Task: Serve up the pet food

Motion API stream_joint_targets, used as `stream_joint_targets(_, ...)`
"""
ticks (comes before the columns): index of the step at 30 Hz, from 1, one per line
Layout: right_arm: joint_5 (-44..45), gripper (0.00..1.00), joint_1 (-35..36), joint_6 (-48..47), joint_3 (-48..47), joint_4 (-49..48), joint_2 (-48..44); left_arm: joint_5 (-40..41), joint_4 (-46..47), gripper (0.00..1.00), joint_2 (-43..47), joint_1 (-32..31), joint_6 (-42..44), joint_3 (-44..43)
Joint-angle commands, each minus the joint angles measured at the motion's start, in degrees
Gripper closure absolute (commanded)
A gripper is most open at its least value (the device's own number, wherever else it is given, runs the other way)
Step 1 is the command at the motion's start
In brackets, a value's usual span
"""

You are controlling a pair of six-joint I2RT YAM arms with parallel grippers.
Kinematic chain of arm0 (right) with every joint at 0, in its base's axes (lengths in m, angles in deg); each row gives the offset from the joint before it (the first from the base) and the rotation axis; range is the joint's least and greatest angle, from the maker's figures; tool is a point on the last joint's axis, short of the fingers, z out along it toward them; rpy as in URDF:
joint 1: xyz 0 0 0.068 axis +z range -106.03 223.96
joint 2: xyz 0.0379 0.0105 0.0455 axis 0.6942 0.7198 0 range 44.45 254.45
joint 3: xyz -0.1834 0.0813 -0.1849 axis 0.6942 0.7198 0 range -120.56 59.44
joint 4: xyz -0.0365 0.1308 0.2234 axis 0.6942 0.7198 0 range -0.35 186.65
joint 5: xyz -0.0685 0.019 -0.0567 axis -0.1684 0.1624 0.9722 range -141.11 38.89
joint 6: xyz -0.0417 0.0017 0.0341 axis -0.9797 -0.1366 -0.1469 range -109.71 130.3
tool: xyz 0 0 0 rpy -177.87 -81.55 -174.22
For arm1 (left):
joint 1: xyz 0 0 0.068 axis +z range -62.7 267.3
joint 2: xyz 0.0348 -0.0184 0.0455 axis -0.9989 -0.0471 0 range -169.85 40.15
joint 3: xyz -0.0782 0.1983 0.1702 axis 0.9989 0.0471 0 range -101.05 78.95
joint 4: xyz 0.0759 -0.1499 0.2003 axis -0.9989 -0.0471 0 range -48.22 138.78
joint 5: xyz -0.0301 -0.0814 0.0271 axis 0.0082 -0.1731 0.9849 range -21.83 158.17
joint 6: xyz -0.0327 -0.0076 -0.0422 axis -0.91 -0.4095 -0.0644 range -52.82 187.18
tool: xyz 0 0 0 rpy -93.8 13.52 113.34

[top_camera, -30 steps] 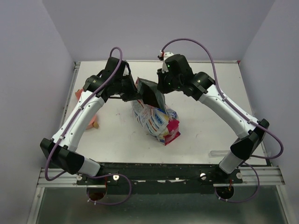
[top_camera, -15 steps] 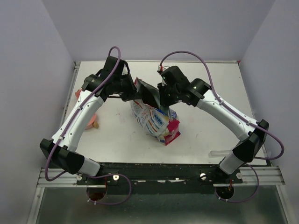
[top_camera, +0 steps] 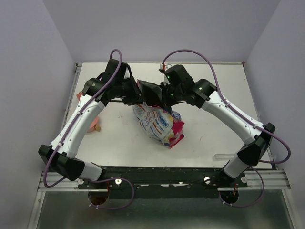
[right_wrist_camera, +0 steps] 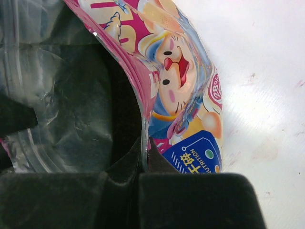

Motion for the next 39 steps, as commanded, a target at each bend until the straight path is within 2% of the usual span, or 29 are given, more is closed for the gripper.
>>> stream_joint_targets(1, -2.23, 0.99, -0.10, 1.03, -0.84, -5.91, -2.77, -0.89, 2.95, 0.53, 3.01, -1.79, -2.34, 1.51)
stream_joint_targets(5, -1.96, 0.99, -0.10, -0.11, -3.39, -5.12, -2.07, 0.43, 1.90, 0.36, 1.34, -2.85, -2.61, 0.55)
stream_joint_targets(7, -2.49, 0.99, -0.10, -0.46, -4.01, -5.21, -1.89, 0.44, 1.55, 0.32, 0.29, -3.64, -2.61, -0.41)
stream_joint_targets(13, -0.73, 0.99, -0.10, -1.08, -6.47, -4.77, -1.63, 1.66, -0.12, 0.33, -3.66, -5.84, -2.26, -2.70)
stream_joint_targets(15, -0.38, 0.99, -0.10, -1.43, -7.87, -4.16, -1.54, 1.23, 0.05, 0.38, -4.28, -6.02, -2.17, -2.18)
stream_joint_targets(17, 0.84, 0.99, -0.01, -1.61, -8.40, -4.16, -1.71, 0.96, 0.14, 0.49, -4.64, -5.93, -2.00, -2.09)
stream_joint_targets(19, 4.17, 1.00, -0.01, -1.70, -8.67, -3.72, -1.80, 1.31, -0.47, 0.65, -5.07, -5.93, -1.03, -4.01)
stream_joint_targets(22, 12.69, 0.99, -0.18, -2.39, -9.11, -2.58, -1.80, 2.72, -4.77, 0.97, -7.18, -4.97, 3.70, -10.94)
stream_joint_targets(23, 15.15, 0.99, -0.53, -2.66, -9.63, -1.79, -1.80, 3.07, -6.18, 1.00, -8.14, -4.79, 5.02, -14.10)
stream_joint_targets(26, 15.53, 0.99, -3.34, -2.93, -11.91, 0.41, -0.93, 2.20, -8.82, 1.00, -9.65, -3.65, 8.28, -20.79)
stream_joint_targets(30, 6.93, 0.99, -11.59, -2.31, -12.01, 0.85, -0.40, -0.44, -7.60, 1.00, -8.07, -1.80, 9.17, -22.83)
stream_joint_targets(35, 4.54, 0.99, -13.45, -3.89, -14.20, 2.17, 1.45, -3.69, -7.07, 1.00, -6.57, 2.41, 9.08, -20.72)
stream_joint_targets(39, 3.23, 0.99, -14.07, -3.37, -17.97, 3.14, 3.03, -5.62, -6.63, 1.00, -8.14, 4.61, 9.34, -23.70)
